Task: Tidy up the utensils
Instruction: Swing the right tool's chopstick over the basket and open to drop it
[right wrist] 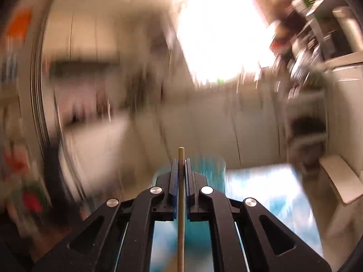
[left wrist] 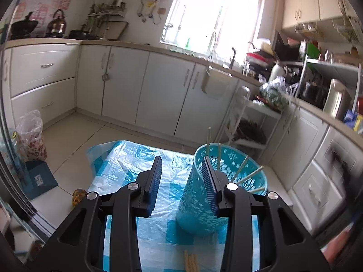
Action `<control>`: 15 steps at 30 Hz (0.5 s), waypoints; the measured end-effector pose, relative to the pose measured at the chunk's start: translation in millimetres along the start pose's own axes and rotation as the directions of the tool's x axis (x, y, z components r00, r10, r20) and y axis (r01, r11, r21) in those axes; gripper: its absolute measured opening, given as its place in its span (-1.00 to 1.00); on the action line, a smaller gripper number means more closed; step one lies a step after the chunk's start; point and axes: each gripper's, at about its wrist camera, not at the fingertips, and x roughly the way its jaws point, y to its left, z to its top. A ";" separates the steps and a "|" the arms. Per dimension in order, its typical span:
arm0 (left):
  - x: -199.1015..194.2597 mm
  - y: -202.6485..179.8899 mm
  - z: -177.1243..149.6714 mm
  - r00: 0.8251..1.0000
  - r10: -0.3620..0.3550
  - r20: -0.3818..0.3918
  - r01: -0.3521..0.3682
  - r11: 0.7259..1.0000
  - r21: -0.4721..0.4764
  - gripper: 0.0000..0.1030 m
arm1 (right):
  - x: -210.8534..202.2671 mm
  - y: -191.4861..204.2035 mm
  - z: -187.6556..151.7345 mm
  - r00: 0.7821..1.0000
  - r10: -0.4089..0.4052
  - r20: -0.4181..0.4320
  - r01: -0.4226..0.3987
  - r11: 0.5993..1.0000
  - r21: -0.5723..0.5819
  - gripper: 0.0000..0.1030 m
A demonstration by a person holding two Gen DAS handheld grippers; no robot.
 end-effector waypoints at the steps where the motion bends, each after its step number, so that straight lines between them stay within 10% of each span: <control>1: -3.6 -0.4 1.4 1.000 0.002 0.013 -0.002 1.000 -0.011 -0.33 | -1.8 1.6 11.8 0.996 0.010 0.086 -0.011 1.000 0.010 -0.88; 7: -24.9 3.3 13.1 0.994 0.039 0.105 -0.030 0.996 -0.086 -0.33 | 31.9 -18.4 22.5 0.947 -0.004 0.321 -0.054 0.984 0.172 -0.88; 15: -38.2 -4.6 20.3 0.985 0.037 0.169 -0.029 0.998 -0.049 -0.28 | 62.6 -29.7 -15.0 0.964 -0.062 0.257 0.019 0.986 0.168 -0.88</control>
